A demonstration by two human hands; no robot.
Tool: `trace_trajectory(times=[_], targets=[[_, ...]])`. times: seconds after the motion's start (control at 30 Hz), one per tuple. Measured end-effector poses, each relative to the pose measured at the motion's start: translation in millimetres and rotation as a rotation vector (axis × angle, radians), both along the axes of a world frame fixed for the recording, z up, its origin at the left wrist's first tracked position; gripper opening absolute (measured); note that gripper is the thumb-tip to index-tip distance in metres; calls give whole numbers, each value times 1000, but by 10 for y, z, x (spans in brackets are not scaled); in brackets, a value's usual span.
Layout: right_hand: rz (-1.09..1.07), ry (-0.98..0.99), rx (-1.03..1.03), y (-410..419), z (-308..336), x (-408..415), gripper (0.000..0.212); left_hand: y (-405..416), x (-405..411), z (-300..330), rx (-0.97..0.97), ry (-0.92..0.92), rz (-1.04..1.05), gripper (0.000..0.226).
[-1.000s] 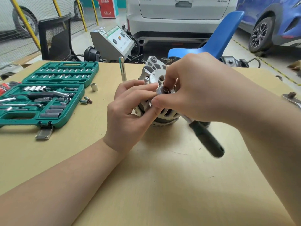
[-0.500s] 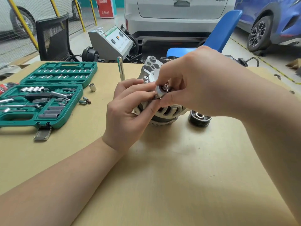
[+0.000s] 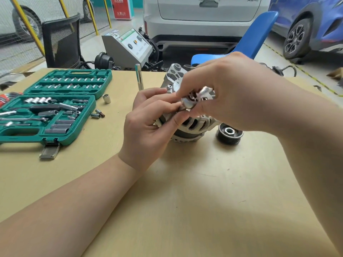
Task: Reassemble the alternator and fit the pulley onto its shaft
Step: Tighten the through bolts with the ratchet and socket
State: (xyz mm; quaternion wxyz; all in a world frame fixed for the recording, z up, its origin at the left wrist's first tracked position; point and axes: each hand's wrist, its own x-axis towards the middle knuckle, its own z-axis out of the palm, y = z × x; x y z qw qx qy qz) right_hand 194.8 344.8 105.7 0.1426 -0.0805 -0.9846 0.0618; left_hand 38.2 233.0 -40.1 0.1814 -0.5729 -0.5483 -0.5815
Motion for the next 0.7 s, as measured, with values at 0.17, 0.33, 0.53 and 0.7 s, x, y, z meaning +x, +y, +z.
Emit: trace_trajectory(times=[0.17, 0.33, 0.53, 0.7], targets=[[-142, 58, -109, -74, -43, 2, 37, -18, 17, -6, -41, -20, 54, 17], [-192, 113, -49, -160, -140, -41, 47, -22, 46, 8, -26, -92, -6, 15], [-31, 3, -77, -24, -6, 37, 27, -12, 21, 7, -21, -27, 40, 15], [-94, 41, -78, -37, -37, 4, 25, -18, 25, 3, -35, -29, 64, 17]])
